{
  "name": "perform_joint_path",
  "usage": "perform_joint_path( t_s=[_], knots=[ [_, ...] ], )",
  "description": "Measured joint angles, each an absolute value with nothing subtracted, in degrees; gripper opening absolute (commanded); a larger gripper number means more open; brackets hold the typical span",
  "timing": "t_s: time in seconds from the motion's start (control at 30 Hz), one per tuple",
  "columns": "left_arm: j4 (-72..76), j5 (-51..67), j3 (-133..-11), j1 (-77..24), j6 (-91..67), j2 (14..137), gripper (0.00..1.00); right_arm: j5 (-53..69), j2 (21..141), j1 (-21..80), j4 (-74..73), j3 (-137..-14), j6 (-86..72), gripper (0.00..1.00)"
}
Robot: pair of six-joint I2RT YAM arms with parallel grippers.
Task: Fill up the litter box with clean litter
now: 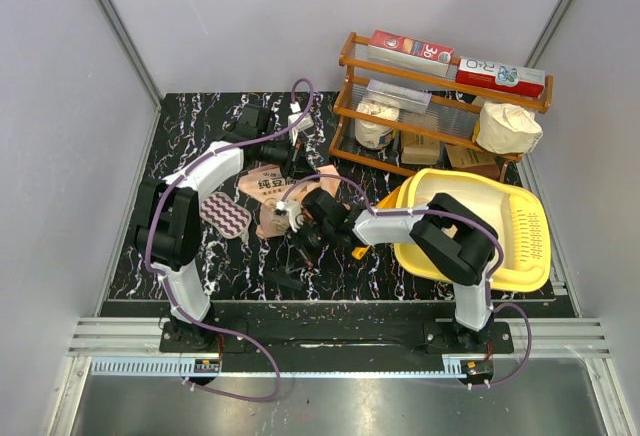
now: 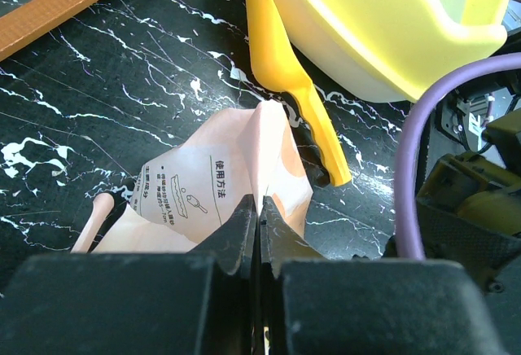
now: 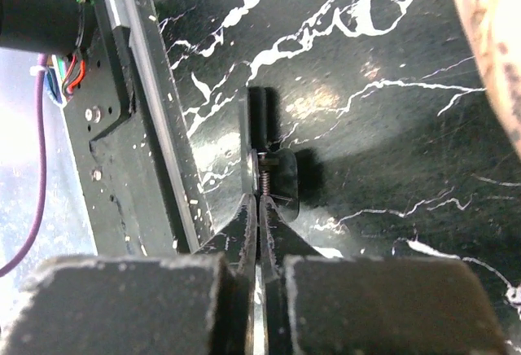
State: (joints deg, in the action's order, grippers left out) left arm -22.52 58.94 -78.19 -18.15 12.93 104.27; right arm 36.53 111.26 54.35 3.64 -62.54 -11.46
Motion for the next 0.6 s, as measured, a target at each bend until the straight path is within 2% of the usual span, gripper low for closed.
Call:
perform_joint_path(
  t_s=[0.2, 0.4, 0.6],
  knots=[
    [-25.6, 58.6, -79.5, -18.2, 15.6, 104.3, 0.00, 38.0, 105.6, 53.8, 0.1, -60.3, -6.4, 0.00],
    [-34.9, 57.7, -83.2, -18.5, 25.0, 104.3, 0.00, 41.8, 90.7, 47.9, -9.2, -60.4, 2.4, 0.00],
    [-49.2, 54.8, -87.9, -18.8, 38.5, 104.3, 0.00, 43.7, 76.4, 39.6, -22.1, -66.3, 14.0, 0.00]
  ],
)
